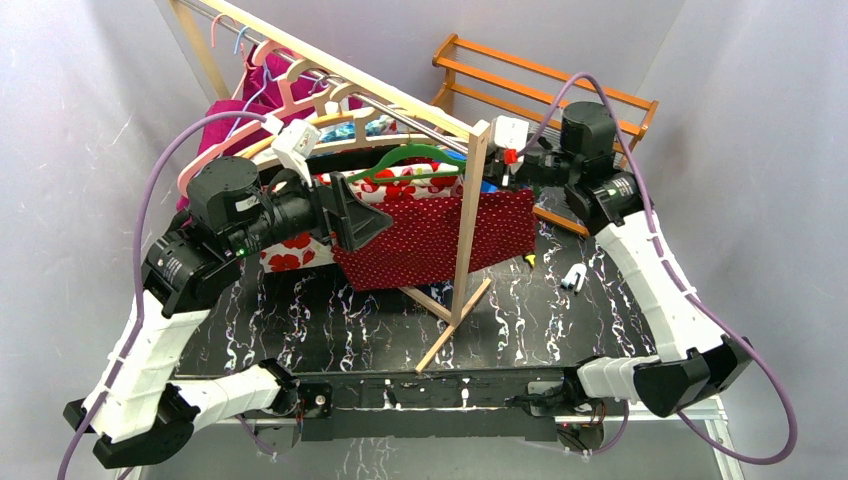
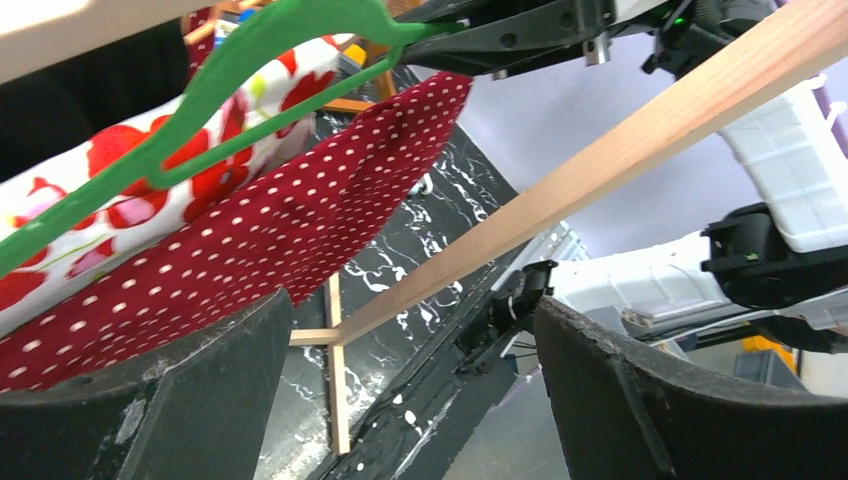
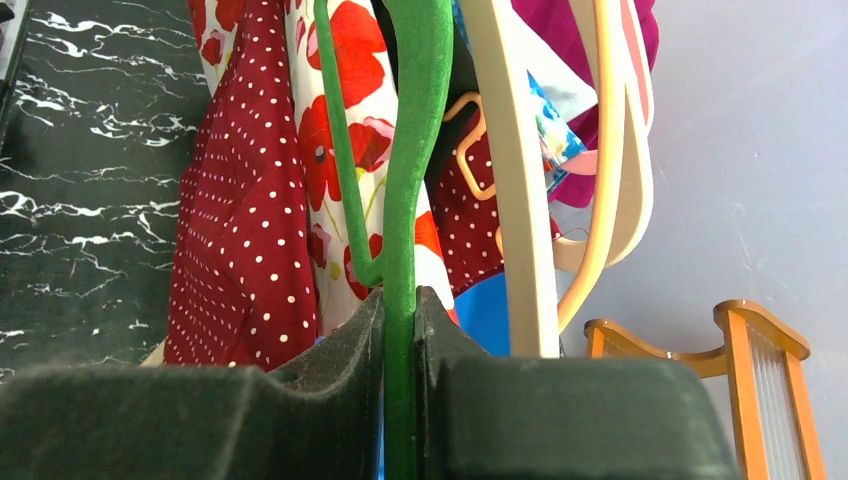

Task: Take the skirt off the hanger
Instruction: Adjust the hanger.

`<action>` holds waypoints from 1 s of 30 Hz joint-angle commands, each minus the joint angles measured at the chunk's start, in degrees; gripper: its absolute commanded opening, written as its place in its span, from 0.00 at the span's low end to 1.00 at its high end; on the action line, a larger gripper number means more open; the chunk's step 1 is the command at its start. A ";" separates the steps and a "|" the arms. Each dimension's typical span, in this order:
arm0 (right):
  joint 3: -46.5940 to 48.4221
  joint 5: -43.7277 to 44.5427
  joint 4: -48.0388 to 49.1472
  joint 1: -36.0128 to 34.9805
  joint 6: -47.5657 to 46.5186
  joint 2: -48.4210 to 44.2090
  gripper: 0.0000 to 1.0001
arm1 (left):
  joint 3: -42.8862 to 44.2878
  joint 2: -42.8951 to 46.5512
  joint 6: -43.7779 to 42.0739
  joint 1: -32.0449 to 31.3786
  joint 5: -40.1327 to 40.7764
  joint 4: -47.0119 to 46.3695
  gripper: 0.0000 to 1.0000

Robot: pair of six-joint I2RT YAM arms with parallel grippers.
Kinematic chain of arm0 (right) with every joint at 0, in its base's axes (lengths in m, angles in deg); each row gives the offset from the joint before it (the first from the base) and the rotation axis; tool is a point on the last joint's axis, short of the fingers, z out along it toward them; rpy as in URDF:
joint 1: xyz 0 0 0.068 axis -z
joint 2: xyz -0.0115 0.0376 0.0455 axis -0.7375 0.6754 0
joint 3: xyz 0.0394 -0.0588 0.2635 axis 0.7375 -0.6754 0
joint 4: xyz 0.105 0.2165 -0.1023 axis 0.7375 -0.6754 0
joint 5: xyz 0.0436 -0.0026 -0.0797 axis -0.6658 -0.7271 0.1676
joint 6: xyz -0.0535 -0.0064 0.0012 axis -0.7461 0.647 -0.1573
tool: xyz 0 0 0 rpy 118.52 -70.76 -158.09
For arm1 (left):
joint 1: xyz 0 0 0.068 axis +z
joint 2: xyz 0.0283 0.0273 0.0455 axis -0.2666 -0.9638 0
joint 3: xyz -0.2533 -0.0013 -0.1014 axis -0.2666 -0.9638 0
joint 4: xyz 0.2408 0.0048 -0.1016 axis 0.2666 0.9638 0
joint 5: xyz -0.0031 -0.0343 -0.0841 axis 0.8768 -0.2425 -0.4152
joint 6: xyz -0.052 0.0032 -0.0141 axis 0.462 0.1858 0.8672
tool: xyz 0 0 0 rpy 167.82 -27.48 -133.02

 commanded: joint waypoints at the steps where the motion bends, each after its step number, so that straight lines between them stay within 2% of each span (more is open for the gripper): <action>1: 0.87 2.33 9.87 -1.05 3.91 -1.15 0.00 | -0.35 -0.94 0.75 -0.15 -2.60 -4.74 0.85; 5: -1.40 3.67 6.88 -0.93 1.89 -5.41 0.00 | -0.40 -2.38 0.01 -0.14 -1.46 -5.43 0.85; 7: -2.43 2.49 2.80 0.10 -0.96 -8.18 0.00 | 0.16 -3.24 -0.60 -0.15 -1.86 -5.43 0.90; 12: -1.89 -7.02 -14.25 4.96 -12.97 -12.19 0.00 | 0.93 -4.00 -0.73 -0.15 -2.19 -6.01 0.95; 19: 0.83 -14.54 -24.89 5.71 -18.69 -12.47 0.00 | 2.26 -6.18 -2.01 -0.15 -5.03 -5.79 0.97; 23: 5.51 -18.45 -32.33 5.70 -23.08 -9.13 0.00 | 2.27 -8.09 -3.35 -0.15 -7.60 -5.17 0.94; 25: 7.55 -18.66 -33.99 5.70 -23.39 -7.62 0.00 | 1.44 -8.52 -3.67 -0.15 -11.34 -6.06 0.89; 28: 8.88 -19.88 -32.17 5.70 -20.98 -6.48 0.00 | -2.25 -7.45 -4.18 -0.15 -20.71 -11.21 0.85; 30: 9.35 -21.48 -30.74 5.70 -19.67 -6.10 0.00 | -5.40 -6.04 -4.54 -0.15 -22.95 -15.05 0.81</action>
